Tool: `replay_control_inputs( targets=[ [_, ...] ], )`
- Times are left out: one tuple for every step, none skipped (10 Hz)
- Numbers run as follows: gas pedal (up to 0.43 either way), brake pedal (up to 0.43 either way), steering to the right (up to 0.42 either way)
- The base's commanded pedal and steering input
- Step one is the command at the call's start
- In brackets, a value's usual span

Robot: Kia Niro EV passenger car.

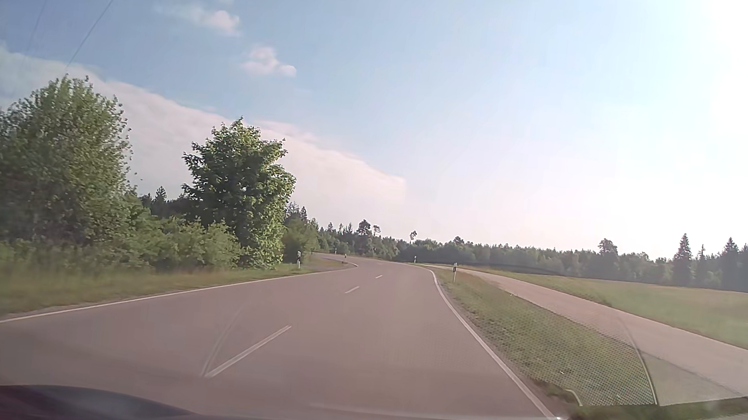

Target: Follow the waypoints while adhering to traffic rules and regulations

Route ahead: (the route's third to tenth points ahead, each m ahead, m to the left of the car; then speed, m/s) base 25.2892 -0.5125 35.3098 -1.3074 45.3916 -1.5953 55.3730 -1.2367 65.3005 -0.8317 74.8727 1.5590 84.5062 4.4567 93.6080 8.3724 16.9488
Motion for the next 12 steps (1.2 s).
replay_control_inputs(
  targets=[
    [0.15,0.0,0.011],
    [0.15,0.0,0.01],
    [0.15,0.0,0.008],
    [0.15,0.0,0.006],
    [0.15,0.0,0.005],
    [0.11,0.0,0.005],
    [0.059,0.0,0.005],
    [0.008,0.0,0.005],
    [0.0,0.0,0.005],
    [0.0,0.0,0.005],
    [0.0,0.0,0.004],
    [0.0,0.0,0.004]
  ],
)
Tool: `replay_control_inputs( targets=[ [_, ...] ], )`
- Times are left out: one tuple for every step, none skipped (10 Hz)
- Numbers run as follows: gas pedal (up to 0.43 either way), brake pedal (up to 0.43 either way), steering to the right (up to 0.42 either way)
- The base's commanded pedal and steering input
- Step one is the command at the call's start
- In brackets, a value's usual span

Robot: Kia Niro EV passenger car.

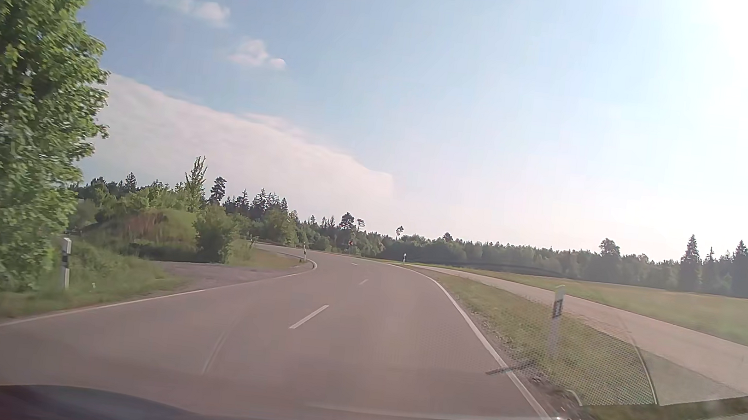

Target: Follow the waypoints while adhering to traffic rules and regulations

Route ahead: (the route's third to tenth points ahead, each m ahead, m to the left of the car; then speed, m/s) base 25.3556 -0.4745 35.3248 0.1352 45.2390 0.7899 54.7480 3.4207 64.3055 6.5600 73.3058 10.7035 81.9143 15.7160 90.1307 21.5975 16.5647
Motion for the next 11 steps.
replay_control_inputs(
  targets=[
    [0.0,0.0,0.004],
    [0.0,0.0,0.002],
    [0.0,0.0,0.0],
    [0.0,0.0,0.0],
    [0.0,0.0,0.0],
    [0.0,0.0,-0.001],
    [0.0,0.0,-0.002],
    [0.0,0.0,-0.004],
    [0.0,0.0,-0.006],
    [0.0,0.0,-0.009],
    [0.0,0.0,-0.016]
  ],
)
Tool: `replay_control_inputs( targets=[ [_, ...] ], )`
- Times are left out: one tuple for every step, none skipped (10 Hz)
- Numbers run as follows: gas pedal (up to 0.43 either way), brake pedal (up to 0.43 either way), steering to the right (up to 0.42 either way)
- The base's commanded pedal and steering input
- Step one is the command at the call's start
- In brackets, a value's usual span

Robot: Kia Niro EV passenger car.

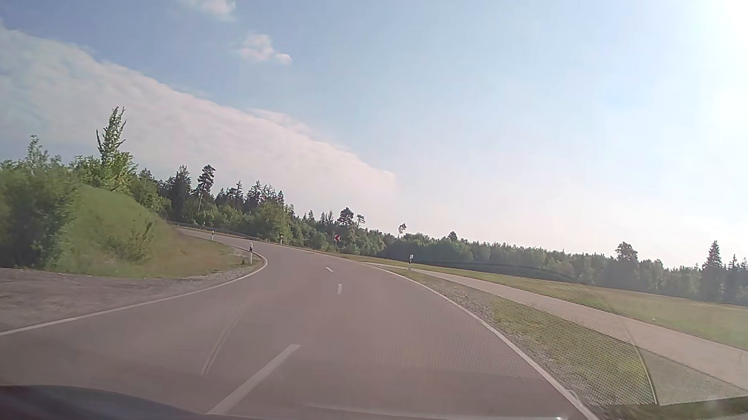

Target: Follow the waypoints while adhering to traffic rules and regulations

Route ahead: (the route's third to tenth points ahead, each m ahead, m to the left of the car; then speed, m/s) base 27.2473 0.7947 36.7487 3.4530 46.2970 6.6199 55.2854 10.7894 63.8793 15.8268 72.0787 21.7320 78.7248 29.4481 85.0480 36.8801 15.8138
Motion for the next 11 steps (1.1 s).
replay_control_inputs(
  targets=[
    [0.039,0.0,-0.025],
    [0.067,0.0,-0.029],
    [0.118,0.0,-0.029],
    [0.169,0.0,-0.029],
    [0.189,0.0,-0.029],
    [0.189,0.0,-0.029],
    [0.189,0.0,-0.03],
    [0.189,0.0,-0.032],
    [0.189,0.0,-0.034],
    [0.189,0.0,-0.034],
    [0.189,0.0,-0.035]
  ],
)
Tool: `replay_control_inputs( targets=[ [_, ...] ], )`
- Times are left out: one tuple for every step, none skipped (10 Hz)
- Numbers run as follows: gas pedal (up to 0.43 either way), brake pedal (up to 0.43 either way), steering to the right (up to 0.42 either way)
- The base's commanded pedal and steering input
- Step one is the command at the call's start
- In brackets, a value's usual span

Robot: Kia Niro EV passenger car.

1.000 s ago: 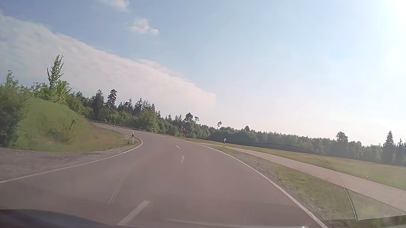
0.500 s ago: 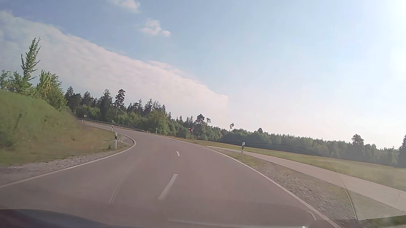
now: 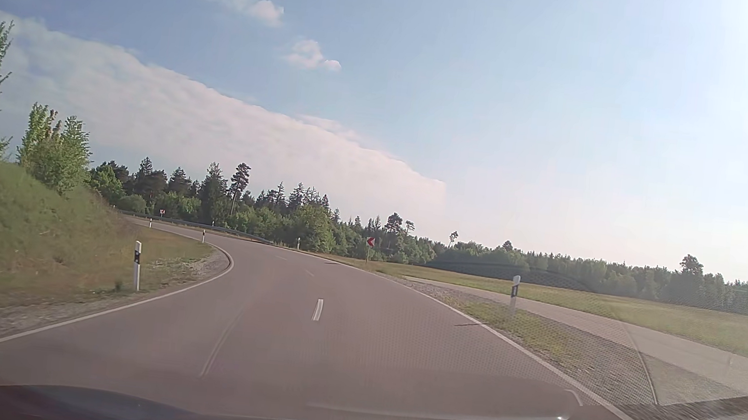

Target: Follow the waypoints while adhering to traffic rules and regulations

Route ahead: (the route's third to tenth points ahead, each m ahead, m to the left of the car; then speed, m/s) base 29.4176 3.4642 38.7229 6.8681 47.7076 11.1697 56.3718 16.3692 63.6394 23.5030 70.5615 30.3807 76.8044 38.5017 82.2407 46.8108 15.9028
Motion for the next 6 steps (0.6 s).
replay_control_inputs(
  targets=[
    [0.177,0.0,-0.036],
    [0.177,0.0,-0.036],
    [0.177,0.0,-0.036],
    [0.177,0.0,-0.037],
    [0.177,0.0,-0.039],
    [0.15,0.0,-0.046]
  ],
)
